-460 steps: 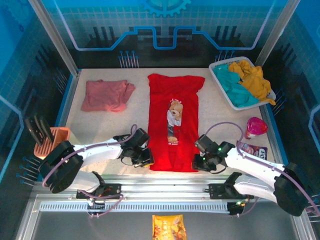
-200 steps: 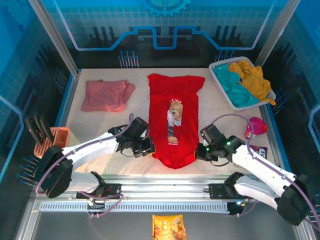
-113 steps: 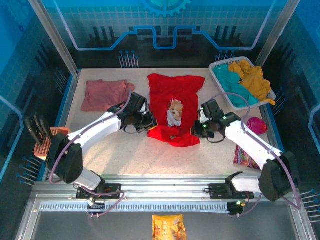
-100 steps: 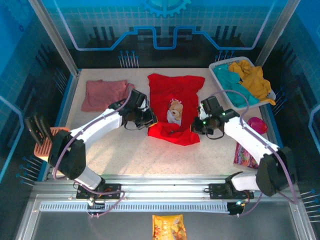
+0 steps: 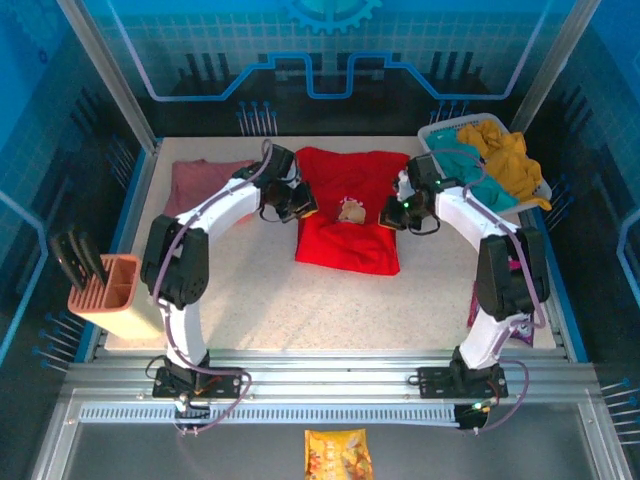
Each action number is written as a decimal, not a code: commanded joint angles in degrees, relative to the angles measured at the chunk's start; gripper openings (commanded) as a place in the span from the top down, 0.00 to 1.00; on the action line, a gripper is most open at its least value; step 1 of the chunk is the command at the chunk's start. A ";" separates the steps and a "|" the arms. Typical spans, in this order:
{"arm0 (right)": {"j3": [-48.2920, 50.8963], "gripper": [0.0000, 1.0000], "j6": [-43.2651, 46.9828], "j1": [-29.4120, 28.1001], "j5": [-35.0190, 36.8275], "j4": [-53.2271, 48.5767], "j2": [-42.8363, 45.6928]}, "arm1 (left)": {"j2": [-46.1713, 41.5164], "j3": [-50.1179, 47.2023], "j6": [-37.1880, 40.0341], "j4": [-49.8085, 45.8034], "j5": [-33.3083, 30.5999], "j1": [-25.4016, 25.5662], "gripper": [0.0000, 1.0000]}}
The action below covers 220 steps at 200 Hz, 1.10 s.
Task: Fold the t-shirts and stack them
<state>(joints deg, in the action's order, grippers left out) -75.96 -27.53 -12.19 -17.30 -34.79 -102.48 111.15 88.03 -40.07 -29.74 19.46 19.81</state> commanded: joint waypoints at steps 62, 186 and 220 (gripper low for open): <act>-12.25 1.00 2.54 4.08 -2.55 -1.19 -12.16 | 10.56 10.02 0.75 -1.20 3.00 -4.43 1.00; -21.00 1.00 1.66 6.40 -3.50 -1.24 -21.05 | 15.83 12.88 0.17 2.24 1.81 -6.44 1.00; -23.43 0.96 2.11 6.64 -2.21 -2.75 -23.20 | 17.18 13.68 0.48 3.36 2.83 -6.94 0.80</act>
<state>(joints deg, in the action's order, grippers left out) -97.03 -26.24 -6.70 -19.59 -35.66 -123.76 126.91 99.77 -40.40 -27.38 20.88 13.69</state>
